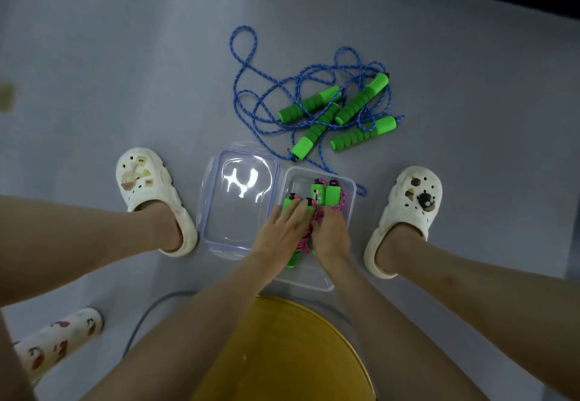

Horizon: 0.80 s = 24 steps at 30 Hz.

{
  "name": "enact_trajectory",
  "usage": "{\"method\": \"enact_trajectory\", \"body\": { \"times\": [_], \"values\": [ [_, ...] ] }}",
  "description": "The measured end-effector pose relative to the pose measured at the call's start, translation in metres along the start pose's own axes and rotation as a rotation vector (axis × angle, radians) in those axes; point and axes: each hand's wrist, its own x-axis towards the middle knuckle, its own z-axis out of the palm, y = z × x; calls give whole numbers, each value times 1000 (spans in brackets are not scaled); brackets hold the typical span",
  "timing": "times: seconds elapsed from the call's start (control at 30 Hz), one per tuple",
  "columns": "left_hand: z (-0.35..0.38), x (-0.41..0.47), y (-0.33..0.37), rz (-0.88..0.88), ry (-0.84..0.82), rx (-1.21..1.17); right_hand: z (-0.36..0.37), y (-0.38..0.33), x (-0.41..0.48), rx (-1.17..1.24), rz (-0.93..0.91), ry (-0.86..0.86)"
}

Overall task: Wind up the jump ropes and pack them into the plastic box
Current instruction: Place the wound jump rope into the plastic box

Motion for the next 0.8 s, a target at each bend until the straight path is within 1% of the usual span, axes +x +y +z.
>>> {"method": "enact_trajectory", "body": {
  "times": [0.03, 0.07, 0.13, 0.2, 0.27, 0.33, 0.4, 0.5, 0.6, 0.7, 0.8],
  "values": [
    [0, 2, -2, 40, -69, 70, -3, 1, 2, -99, -66, 1],
    [0, 4, -4, 35, -140, 93, -5, 2, 4, -204, -137, -19],
    [2, 6, -4, -36, -239, 74, -9, 5, 12, -386, -258, -121],
    [2, 8, 1, -65, -254, 113, -7, 9, 20, -499, -313, -193],
    [0, 10, 8, -43, -207, 212, -6, 10, 27, -561, -334, -207],
    [-3, 13, 15, -17, -159, 254, -7, 11, 29, -593, -364, -183],
    [0, 17, 17, 7, -146, 272, -8, 14, 31, -620, -398, -156],
    [3, 21, 15, 15, -150, 295, -7, 20, 35, -611, -428, -118],
    [4, 24, 17, 11, -166, 322, -3, 23, 36, -604, -434, -117],
    [2, 30, 23, 2, -191, 305, -2, 27, 32, -565, -444, -79],
    [4, 32, 25, 28, -206, 342, 0, 32, 27, -549, -462, -82]
  ]
}}
